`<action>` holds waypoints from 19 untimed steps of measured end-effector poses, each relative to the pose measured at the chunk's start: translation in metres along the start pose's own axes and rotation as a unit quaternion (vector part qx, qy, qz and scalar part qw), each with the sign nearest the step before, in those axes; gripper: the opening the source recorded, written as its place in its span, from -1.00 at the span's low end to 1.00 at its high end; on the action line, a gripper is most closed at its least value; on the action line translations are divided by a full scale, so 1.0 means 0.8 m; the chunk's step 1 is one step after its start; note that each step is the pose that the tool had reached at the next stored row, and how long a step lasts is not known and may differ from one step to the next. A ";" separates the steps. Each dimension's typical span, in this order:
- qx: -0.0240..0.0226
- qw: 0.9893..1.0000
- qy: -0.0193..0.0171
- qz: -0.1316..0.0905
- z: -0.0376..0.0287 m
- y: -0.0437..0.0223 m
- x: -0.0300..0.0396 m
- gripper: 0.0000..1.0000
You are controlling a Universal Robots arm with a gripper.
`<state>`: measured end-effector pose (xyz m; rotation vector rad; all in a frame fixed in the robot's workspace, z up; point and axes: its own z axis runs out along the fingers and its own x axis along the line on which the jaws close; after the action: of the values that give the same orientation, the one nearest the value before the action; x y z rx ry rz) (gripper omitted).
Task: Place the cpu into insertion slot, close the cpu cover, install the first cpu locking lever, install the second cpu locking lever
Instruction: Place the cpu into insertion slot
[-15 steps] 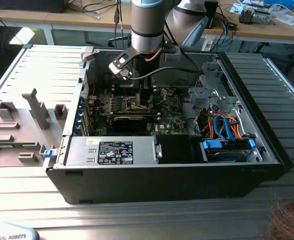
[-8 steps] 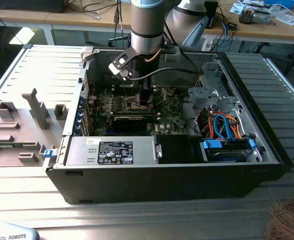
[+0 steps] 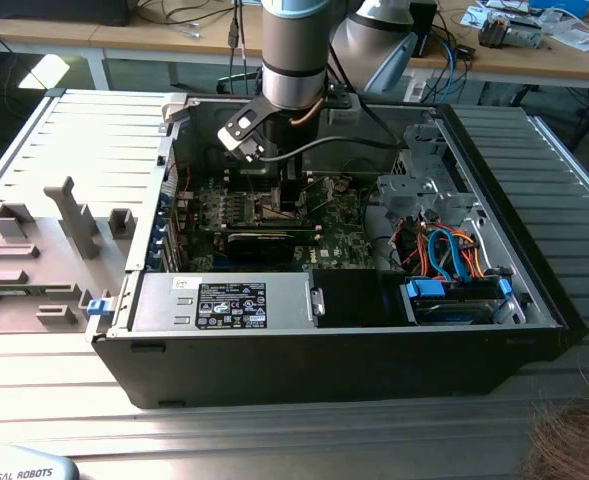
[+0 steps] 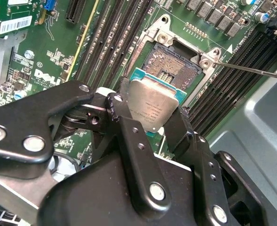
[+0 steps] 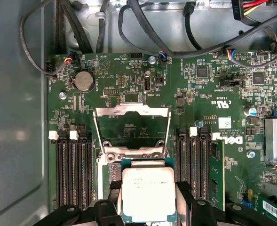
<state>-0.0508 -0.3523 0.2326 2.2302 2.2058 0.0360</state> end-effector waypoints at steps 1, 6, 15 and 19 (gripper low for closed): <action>0.000 1.000 0.000 0.000 0.0003 0.0000 0.0000 0.08; 0.000 1.000 0.000 0.000 0.0015 0.0000 0.0000 0.08; 0.000 1.000 0.001 0.000 0.0033 -0.0003 -0.0001 0.08; 0.000 1.000 0.000 0.000 0.0078 -0.0005 -0.0001 0.08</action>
<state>-0.0511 -0.3523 0.2263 2.2307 2.2063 0.0370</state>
